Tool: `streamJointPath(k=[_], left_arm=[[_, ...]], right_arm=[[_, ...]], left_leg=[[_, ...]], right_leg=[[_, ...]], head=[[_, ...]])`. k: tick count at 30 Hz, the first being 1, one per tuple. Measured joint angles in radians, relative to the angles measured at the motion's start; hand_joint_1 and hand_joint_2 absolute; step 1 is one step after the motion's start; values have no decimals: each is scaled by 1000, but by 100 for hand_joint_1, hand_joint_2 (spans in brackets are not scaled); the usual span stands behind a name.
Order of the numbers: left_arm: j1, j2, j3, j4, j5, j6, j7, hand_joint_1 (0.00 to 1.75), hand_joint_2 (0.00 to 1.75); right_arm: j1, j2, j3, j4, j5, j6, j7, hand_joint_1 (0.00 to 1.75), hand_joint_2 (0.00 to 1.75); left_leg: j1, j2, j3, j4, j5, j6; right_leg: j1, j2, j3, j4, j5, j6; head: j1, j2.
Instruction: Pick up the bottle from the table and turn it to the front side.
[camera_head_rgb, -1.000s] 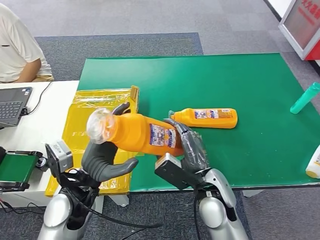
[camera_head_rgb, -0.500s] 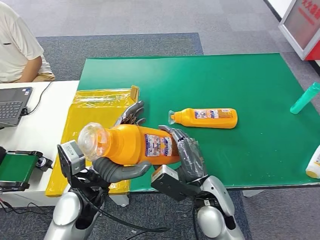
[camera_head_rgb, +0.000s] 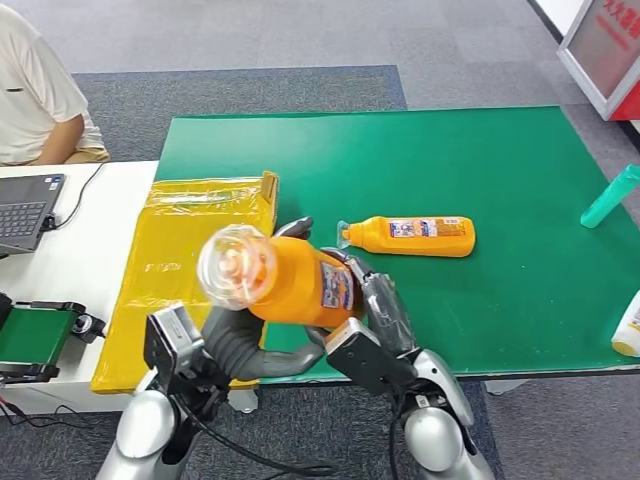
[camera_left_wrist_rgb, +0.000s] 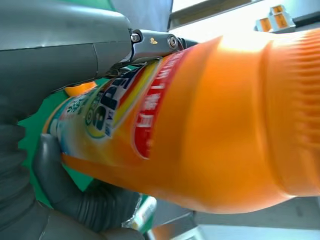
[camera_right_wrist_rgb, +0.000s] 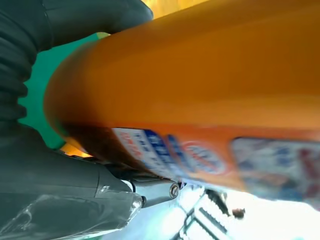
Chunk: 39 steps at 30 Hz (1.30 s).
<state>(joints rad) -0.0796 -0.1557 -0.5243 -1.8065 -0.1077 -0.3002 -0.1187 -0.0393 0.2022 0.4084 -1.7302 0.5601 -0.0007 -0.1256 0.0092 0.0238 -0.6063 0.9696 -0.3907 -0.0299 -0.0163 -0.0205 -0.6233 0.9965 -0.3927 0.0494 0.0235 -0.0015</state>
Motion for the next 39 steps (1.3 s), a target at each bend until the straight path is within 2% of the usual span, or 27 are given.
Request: streamJointPath(k=[4,9,12,16,31,32,35,36,39], left_arm=[[-16,7,-43,4,-123,33,-17,0,175],[-25,13,-66,7,-153,46,-24,1,175],[-25,16,-70,9,-176,59,-29,13,175],[-27,16,-77,9,-235,87,-32,171,175],[-37,16,-90,15,-344,146,-32,175,175],[-37,16,-91,15,-350,149,-33,175,175],[-37,16,-95,15,-360,156,-34,175,175],[-36,16,-95,15,-367,160,-35,175,175],[-34,16,-95,15,-419,194,-46,175,175]], right_arm=[[0,0,-3,4,-106,44,13,175,175],[0,0,-5,14,-151,60,15,175,175],[0,0,-6,19,-157,61,19,175,175],[1,0,-11,28,-160,56,35,175,175],[16,0,-28,37,-167,55,37,175,175],[16,0,-29,37,-167,55,37,138,175],[17,0,-33,38,-167,55,38,7,175],[18,0,-35,38,-168,54,39,0,175],[21,0,-48,37,-170,48,51,0,175]], left_leg=[[0,0,0,0,0,0],[0,0,0,0,0,0],[0,0,0,0,0,0],[0,0,0,0,0,0],[0,0,0,0,0,0],[0,0,0,0,0,0],[0,0,0,0,0,0],[0,0,0,0,0,0],[0,0,0,0,0,0]], right_leg=[[0,0,0,0,0,0],[0,0,0,0,0,0],[0,0,0,0,0,0],[0,0,0,0,0,0],[0,0,0,0,0,0],[0,0,0,0,0,0],[0,0,0,0,0,0],[0,0,0,0,0,0],[0,0,0,0,0,0]], head=[[0,0],[0,0],[0,0],[0,0],[0,0],[0,0],[0,0],[0,0],[0,0]])
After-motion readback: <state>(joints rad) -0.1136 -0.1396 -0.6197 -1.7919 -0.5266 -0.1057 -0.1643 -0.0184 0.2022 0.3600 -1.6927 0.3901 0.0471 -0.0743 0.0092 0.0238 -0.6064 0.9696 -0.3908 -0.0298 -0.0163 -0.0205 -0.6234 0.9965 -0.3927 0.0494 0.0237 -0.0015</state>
